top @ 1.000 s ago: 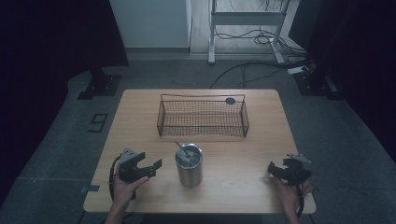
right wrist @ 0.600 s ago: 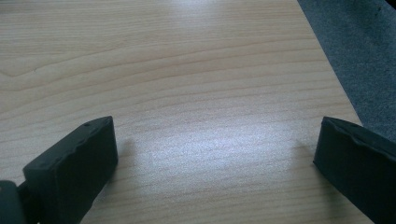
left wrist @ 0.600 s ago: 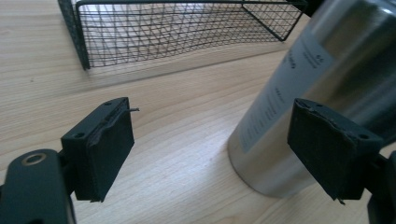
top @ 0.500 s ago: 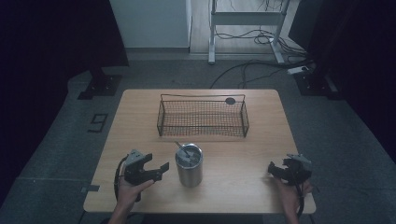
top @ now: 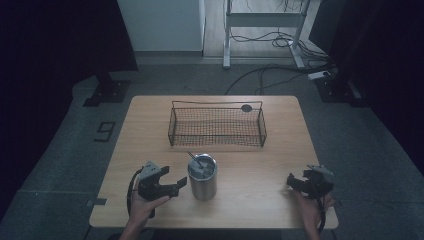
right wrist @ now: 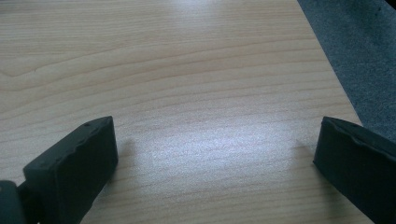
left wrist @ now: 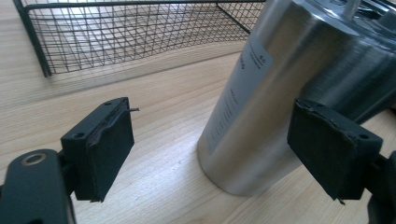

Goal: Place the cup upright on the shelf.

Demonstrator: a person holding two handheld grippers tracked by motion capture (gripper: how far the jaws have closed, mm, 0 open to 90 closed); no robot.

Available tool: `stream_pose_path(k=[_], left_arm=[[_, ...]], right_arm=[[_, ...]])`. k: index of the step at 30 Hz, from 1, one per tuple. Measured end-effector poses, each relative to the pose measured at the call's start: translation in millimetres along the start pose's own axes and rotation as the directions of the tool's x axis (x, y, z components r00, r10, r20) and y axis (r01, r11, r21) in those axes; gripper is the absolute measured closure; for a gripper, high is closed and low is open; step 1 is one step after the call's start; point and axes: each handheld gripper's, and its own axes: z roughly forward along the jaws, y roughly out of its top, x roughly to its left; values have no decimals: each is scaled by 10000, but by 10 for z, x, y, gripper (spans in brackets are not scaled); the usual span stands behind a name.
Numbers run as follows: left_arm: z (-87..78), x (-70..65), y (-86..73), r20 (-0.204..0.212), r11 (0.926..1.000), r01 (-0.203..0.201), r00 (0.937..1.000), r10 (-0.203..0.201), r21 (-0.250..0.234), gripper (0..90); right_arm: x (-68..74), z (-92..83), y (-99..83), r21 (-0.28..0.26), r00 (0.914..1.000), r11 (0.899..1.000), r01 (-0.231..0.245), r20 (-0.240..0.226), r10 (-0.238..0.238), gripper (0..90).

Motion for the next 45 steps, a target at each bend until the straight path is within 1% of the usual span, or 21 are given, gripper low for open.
stream_pose_path(k=[3, 8, 10, 14, 20, 22, 28, 31, 34, 36, 39, 41, 45], left_arm=[[18, -39, 3, 99, 9999, -87, 9999, 86, 69, 149], [28, -66, 6, 107, 9999, -140, 9998, 139, 100, 146], [25, -69, 8, 92, 9998, -151, 9998, 150, 105, 147], [-15, -83, 19, 197, 9998, -174, 9997, 173, 30, 139], [-13, -135, 28, 453, 9989, -446, 9980, 438, 172, 103], [18, -153, 24, 545, 9984, -496, 9974, 480, 273, 76], [102, -223, 18, 691, 9958, -691, 9955, 649, 604, 39], [146, -273, 41, 730, 9916, -935, 9935, 871, 891, 5], [176, -330, 66, 632, 9893, -1137, 9921, 1082, 909, 3], [212, -357, 88, 693, 9888, -1175, 9914, 1114, 915, 1], [285, -393, 113, 916, 9886, -1161, 9900, 1073, 961, 0], [339, -429, 132, 895, 9870, -1212, 9897, 1119, 1059, 0], [449, -509, 163, 639, 9828, -1360, 9896, 1288, 1252, 0]], right_arm=[[0, 0, 0, 0, 10000, 10000, -1, 0, 1, 0], [0, 0, 0, 1, 10000, 10000, -1, 0, 1, 0], [0, 0, 0, -2, 10000, 10000, -1, -1, 1, 0], [0, 0, 0, -4, 10000, 10000, -2, -2, 2, 0], [0, 0, 0, 0, 10000, 10000, -1, 0, 1, 0], [0, -1, 0, 10, 10000, 10000, 6, 3, -6, 0], [0, 0, 0, 2, 10000, 10000, -1, 0, 1, 0], [1, -1, 0, 11, 10000, 10000, -15, -4, 15, 0], [0, 0, 0, 1, 10000, 10000, -1, 0, 1, 0], [0, 0, 0, -4, 10000, 10000, -2, -1, 2, 0], [0, 0, 0, -1, 10000, 10000, -1, -1, 1, 0], [0, 0, 0, -2, 10000, 10000, -1, 0, 1, 0], [0, 0, 0, -4, 10000, 10000, -1, -2, 1, 0]])
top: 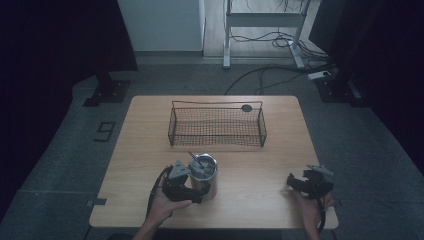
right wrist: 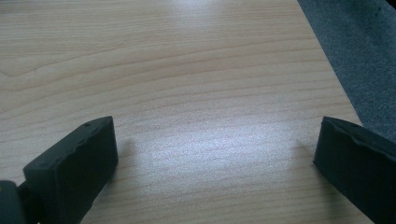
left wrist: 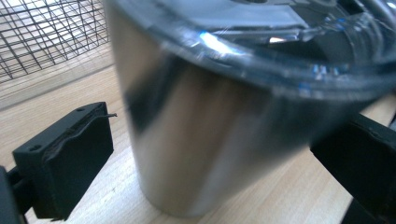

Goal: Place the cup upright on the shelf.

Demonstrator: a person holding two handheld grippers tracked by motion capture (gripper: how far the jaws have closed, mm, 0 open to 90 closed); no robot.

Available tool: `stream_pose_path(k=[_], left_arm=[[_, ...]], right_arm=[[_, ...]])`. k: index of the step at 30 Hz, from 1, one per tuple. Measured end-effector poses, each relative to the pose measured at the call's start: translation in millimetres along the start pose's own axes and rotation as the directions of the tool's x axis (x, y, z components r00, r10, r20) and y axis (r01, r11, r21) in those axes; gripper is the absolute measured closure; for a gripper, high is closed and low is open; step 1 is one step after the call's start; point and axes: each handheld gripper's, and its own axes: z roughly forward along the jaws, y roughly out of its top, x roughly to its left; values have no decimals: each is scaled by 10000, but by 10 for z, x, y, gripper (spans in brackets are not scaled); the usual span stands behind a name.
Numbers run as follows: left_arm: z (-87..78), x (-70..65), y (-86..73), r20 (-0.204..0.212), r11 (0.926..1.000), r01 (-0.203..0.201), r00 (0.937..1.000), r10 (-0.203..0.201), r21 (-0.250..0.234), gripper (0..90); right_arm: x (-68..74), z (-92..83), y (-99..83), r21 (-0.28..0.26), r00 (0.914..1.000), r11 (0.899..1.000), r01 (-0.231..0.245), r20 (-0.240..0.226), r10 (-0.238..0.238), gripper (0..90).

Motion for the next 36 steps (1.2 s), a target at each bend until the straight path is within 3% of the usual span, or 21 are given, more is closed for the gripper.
stream_pose_path(k=[5, 19, 29, 36], left_arm=[[66, -50, -1, -189, 9995, -322, 9993, 321, -66, 0], [257, -43, 30, -456, 9993, -342, 9983, 349, 173, 4], [299, -42, -8, -471, 9966, -629, 9971, 605, -527, 21], [288, -40, -15, -466, 9951, -787, 9960, 759, -596, 29]], right_arm=[[0, -1, 1, 16, 10000, 10000, 5, 5, -5, 0], [0, 0, 0, 3, 10000, 10000, -1, 0, 1, 0], [0, 0, 0, -1, 10000, 10000, -2, -1, 2, 0], [0, 0, 0, -1, 10000, 10000, -2, -4, 2, 0]])
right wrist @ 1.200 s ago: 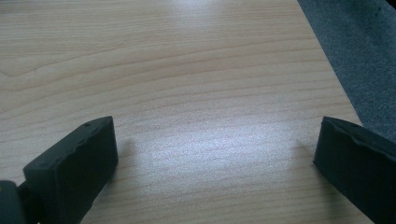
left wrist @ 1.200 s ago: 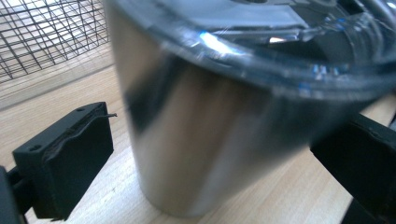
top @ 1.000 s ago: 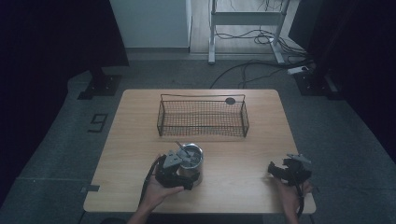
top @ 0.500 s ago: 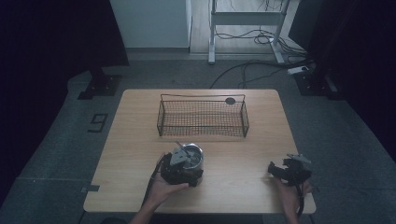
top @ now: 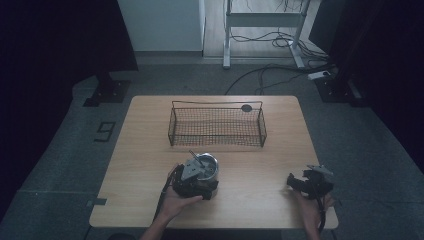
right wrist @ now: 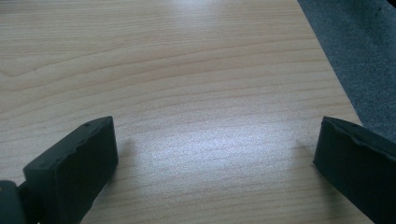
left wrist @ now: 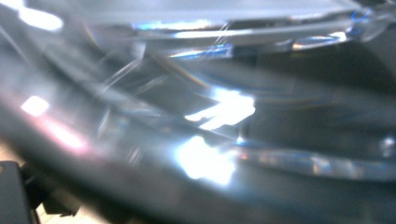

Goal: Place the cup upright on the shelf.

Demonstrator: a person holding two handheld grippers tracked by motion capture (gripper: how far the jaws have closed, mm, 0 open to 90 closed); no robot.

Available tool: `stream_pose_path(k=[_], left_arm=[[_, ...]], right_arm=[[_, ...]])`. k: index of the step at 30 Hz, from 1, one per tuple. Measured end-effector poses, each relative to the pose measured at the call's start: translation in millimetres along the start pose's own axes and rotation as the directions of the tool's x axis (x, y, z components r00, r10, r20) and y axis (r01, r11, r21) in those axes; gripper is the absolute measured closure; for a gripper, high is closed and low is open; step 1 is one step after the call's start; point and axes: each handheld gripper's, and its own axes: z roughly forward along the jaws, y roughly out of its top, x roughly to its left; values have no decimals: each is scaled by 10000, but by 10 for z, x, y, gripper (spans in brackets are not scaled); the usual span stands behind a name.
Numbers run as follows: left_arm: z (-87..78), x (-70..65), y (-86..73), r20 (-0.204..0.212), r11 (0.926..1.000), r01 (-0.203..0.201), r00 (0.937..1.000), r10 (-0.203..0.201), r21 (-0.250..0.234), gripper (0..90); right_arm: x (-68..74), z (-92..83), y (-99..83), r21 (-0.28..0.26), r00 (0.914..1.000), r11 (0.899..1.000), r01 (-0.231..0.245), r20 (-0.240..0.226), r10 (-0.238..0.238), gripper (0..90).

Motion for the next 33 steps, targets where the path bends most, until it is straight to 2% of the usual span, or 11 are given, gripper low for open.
stream_pose_path(k=[6, 14, 20, 27, 33], left_arm=[[-20, -1, 7, -66, 10000, -72, 10000, 72, -12, 35], [-74, 53, 15, 344, 9998, 208, 9992, -206, -49, 40], [-204, 89, 16, 572, 9983, 313, 9980, -285, -488, 40], [-360, 230, 11, 367, 9950, 605, 9977, -577, -789, 40], [-467, 366, -39, 13, 9914, 893, 9960, -896, -958, 40]], right_arm=[[0, 0, 0, 2, 10000, 10000, -2, 0, 2, 0], [-9, 2, 2, -5, 10000, 10000, -6, -16, 6, 0], [-9, 2, 2, -4, 10000, 10000, -6, -15, 6, 0], [-9, 2, 2, -3, 10000, 10000, -2, -14, 2, 0], [-9, 3, 2, -5, 10000, 10000, -6, -14, 6, 0]])
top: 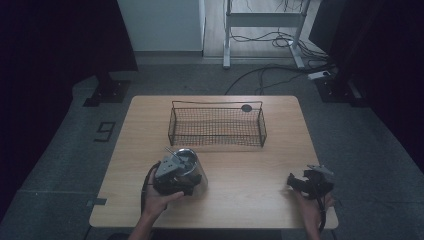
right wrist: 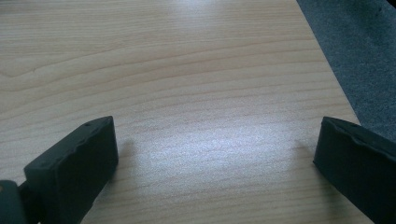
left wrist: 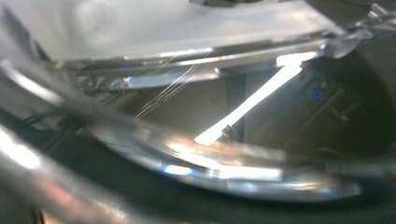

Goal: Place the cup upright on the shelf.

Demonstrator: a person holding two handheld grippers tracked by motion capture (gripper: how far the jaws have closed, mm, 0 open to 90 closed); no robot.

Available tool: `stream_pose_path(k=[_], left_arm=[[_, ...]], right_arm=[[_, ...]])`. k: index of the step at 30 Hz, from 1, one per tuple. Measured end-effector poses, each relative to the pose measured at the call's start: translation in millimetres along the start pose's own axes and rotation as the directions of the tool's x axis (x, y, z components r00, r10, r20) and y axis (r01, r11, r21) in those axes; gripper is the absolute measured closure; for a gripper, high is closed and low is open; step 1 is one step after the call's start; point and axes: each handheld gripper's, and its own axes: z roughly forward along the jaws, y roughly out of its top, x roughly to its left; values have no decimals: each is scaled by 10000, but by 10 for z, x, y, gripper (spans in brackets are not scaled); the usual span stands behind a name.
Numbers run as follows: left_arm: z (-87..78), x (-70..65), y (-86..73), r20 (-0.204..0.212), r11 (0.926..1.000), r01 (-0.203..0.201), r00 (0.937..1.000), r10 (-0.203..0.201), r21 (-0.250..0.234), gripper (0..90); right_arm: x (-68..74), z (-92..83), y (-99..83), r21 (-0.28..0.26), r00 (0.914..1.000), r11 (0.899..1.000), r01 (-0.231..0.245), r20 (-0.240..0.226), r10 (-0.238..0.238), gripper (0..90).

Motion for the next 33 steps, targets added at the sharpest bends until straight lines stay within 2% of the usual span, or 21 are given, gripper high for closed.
stream_pose_path(k=[16, 18, 26, 33], left_arm=[[-122, 148, 48, -526, 9986, 390, 9978, -408, -344, 41], [-113, 155, 81, -504, 9983, 450, 9976, -469, -383, 41], [-115, 124, 219, -370, 9980, 269, 9989, -290, -578, 41], [-100, 130, 334, -270, 9968, 420, 9987, -439, -687, 41]], right_arm=[[0, -1, 0, 6, 10000, 10000, 4, 2, -4, 0], [0, 0, 0, -1, 10000, 10000, 2, 0, -2, 0], [0, 0, 0, 2, 10000, 10000, 1, 1, -1, 0], [0, 0, 0, -1, 10000, 10000, 0, 1, 0, 0]])
